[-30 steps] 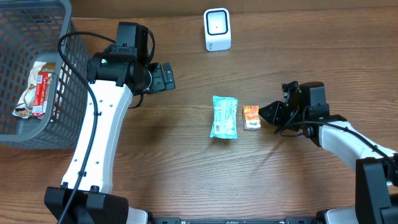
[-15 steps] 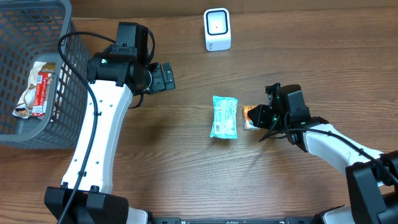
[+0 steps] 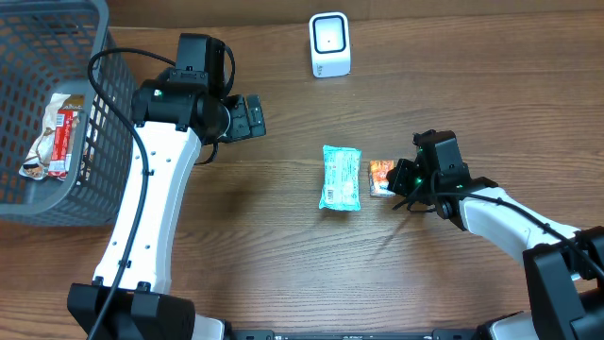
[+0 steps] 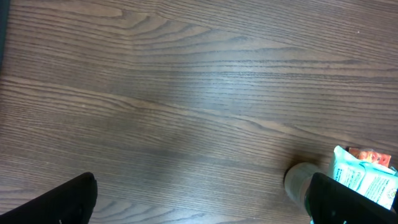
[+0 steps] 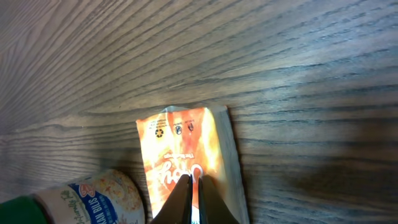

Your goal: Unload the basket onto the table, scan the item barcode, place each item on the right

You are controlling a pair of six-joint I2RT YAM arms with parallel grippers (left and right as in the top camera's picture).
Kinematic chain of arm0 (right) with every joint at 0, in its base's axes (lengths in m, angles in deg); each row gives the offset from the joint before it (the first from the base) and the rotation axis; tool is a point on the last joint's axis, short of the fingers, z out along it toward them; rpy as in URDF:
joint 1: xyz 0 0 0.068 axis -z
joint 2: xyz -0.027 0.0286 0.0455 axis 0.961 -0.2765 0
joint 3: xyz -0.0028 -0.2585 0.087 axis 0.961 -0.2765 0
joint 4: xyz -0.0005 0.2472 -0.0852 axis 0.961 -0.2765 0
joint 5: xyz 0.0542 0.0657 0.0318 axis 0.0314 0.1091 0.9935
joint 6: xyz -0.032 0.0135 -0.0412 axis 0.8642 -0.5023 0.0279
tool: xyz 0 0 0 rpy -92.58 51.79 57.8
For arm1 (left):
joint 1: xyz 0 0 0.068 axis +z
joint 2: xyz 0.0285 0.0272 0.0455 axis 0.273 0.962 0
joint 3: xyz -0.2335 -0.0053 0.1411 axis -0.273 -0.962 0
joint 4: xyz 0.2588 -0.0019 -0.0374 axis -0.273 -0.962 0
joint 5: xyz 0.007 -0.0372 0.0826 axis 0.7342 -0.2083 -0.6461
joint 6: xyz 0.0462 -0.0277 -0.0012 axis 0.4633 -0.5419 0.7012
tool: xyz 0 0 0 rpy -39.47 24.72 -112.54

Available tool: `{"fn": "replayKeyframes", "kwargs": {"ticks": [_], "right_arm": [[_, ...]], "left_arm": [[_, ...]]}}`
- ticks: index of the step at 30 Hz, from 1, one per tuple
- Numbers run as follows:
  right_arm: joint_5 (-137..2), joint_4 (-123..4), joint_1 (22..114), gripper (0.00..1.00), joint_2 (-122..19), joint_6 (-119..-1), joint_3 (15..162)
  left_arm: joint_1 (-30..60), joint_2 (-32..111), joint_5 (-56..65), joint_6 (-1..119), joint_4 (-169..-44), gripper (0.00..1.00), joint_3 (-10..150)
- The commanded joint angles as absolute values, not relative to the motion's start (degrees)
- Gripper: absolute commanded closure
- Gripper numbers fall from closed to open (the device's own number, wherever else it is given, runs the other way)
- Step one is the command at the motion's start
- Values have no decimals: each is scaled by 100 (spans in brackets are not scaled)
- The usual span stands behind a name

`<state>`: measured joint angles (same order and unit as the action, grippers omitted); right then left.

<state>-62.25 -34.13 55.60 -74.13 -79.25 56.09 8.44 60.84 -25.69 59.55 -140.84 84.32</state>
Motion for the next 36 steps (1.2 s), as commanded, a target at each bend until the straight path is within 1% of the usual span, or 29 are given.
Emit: {"fn": "replayKeyframes", "kwargs": {"ticks": [1, 13, 15, 18, 20, 24, 29, 36], "right_arm": [[-6317, -3540, 5698, 94, -7285, -8010, 5635], [-7091, -4631, 6212, 94, -6410, -7706, 5635], [-6833, -4580, 6212, 94, -6351, -7627, 5635], [-5712, -4218, 6188, 92, -6332, -7077, 5637], [-5340, -4054, 6120, 89, -6338, -7077, 5637], [-5574, -4014, 5862, 85, -6397, -6972, 5637], [-5827, -3883, 5670, 85, -6664, -7024, 5637], [-6085, -3807, 5670, 86, -7033, -7634, 5637]], "left_arm": [[842, 6060, -2643, 5938, -14079, 0, 8497], [842, 6060, -2643, 5938, -14079, 0, 8497], [842, 6060, -2643, 5938, -14079, 0, 8497], [842, 6060, -2643, 5936, -14079, 0, 8497], [842, 6060, -2643, 5936, -14079, 0, 8497], [842, 6060, -2643, 5938, -14079, 0, 8497], [842, 6060, -2643, 5938, -14079, 0, 8497], [842, 6060, -2643, 5936, -14079, 0, 8497]]}}
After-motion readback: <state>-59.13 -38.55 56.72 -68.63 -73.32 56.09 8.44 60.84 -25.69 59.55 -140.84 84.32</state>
